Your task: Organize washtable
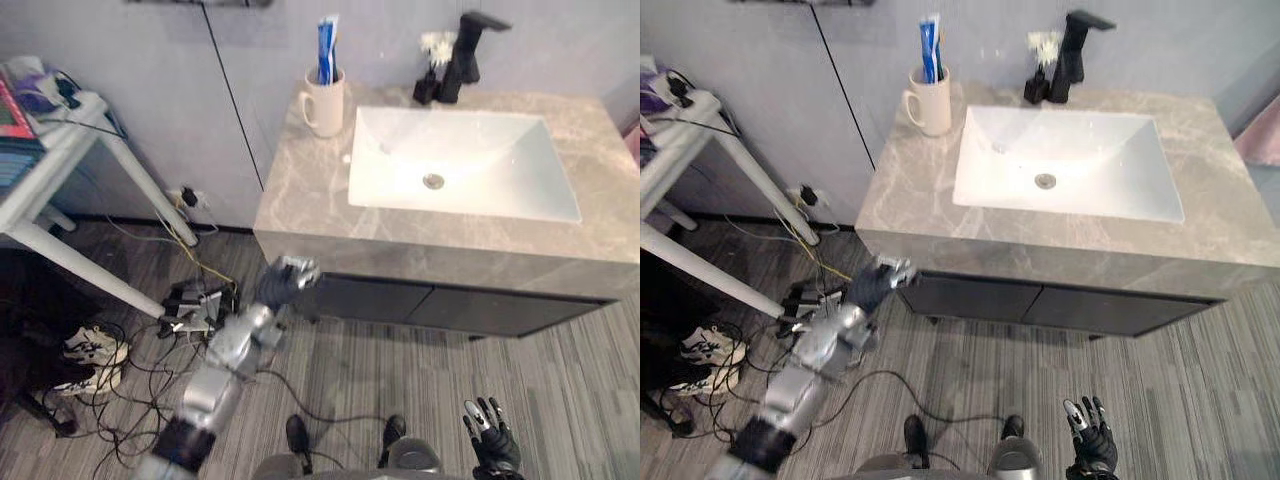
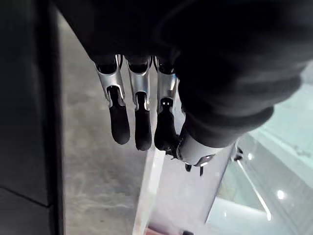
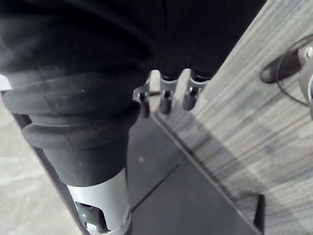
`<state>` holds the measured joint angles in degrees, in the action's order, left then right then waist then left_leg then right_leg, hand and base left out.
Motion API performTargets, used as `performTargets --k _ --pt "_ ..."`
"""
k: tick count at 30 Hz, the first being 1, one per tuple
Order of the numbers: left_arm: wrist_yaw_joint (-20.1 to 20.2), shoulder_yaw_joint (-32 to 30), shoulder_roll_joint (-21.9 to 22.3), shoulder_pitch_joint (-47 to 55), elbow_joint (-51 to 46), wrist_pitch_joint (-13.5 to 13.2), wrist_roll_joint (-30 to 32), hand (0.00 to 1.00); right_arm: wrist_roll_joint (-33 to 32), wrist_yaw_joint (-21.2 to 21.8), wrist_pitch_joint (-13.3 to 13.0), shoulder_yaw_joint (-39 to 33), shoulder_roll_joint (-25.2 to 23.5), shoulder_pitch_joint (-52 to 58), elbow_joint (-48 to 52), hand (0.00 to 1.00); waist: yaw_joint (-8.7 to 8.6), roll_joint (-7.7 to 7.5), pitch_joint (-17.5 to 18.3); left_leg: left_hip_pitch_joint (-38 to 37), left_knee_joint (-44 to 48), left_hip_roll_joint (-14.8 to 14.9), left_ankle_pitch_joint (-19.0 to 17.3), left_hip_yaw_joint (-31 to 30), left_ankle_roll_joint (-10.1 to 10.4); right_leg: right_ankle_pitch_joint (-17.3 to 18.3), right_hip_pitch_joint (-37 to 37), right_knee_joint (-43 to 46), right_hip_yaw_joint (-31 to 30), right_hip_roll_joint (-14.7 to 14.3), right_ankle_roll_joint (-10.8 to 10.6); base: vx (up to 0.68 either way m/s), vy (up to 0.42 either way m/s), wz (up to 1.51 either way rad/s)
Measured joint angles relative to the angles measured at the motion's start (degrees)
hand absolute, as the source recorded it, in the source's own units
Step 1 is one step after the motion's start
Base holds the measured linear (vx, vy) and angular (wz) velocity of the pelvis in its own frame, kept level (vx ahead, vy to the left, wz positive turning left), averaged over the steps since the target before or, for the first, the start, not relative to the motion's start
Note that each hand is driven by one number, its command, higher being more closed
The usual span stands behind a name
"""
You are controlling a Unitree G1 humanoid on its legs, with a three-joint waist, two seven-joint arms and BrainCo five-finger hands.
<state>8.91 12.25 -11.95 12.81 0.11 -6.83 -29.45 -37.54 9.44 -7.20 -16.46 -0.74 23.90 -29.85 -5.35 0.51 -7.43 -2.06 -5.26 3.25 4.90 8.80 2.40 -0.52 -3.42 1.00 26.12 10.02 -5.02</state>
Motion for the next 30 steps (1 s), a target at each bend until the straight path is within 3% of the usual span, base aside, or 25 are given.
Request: performTargets --k 2,9,13,15,17,25,30 --pt "0.83 -1.78 1.84 3.74 1.62 -0.04 -0.89 0.00 0.00 -0.49 0.06 -1.11 -0.32 -0.02 -1.49 0.00 0.27 -0.16 0.32 -0.80 -0.06 0.00 0.00 -0.23 0.01 0.16 -1.10 -0.01 0.25 0.00 -0.18 -0.03 -0.002 0.09" --pt "0.47 -12.41 10.75 9.77 22.16 -0.08 1.14 0.00 -0.01 -1.95 -0.05 -0.53 -1.77 1.67 -3.40 0.00 1.61 -1.06 3.29 -2.96 -0.51 0.41 -0.83 1.82 -0.29 0.65 -2.47 0.87 -0.51 0.07 -0.86 -0.03 0.002 -0.09" --pt "-3.30 -17.51 13.39 8.90 34.87 -0.24 6.98 0.00 0.00 -3.73 -0.60 -0.61 -3.46 2.01 -6.07 0.00 1.97 -1.66 4.56 -3.54 -0.54 0.56 -1.07 3.24 -0.52 0.80 -2.55 0.86 -1.07 0.10 -1.08 0.00 0.000 -0.09" --pt "-5.92 -19.55 13.83 7.04 39.61 -0.74 10.27 0.00 0.72 -5.69 -1.09 -0.71 -4.44 2.70 -8.32 0.00 2.93 -1.47 4.64 -3.89 -0.57 0.58 -1.10 3.40 -0.53 0.85 -2.85 0.79 -1.18 0.11 -1.17 0.00 0.000 0.00" --pt "-7.82 -20.22 14.01 6.72 40.51 -1.28 11.25 0.00 1.95 -7.09 -1.15 -0.89 -5.01 2.89 -9.48 0.00 3.02 -1.45 4.64 -3.92 -0.58 0.61 -1.10 3.43 -0.53 0.85 -2.84 0.76 -1.26 0.11 -1.16 0.00 0.000 0.00" --pt "-9.15 -18.81 13.67 6.12 41.59 -2.62 11.95 0.00 2.32 -8.30 -1.70 -0.28 -4.92 2.16 -7.22 0.00 3.07 -1.34 4.62 -4.76 -0.58 1.31 -2.29 7.78 -0.06 0.83 -0.58 0.53 -5.85 -0.46 -1.15 0.02 0.001 -0.27" --pt "-9.16 -14.58 11.34 3.10 40.55 -2.68 14.49 0.00 4.91 -9.81 -3.74 4.19 -4.41 1.33 4.88 0.00 2.18 -2.52 4.84 -1.76 -0.29 2.81 -3.48 21.47 0.63 -1.91 9.79 0.47 -13.89 -1.95 0.12 0.03 0.014 -1.35"
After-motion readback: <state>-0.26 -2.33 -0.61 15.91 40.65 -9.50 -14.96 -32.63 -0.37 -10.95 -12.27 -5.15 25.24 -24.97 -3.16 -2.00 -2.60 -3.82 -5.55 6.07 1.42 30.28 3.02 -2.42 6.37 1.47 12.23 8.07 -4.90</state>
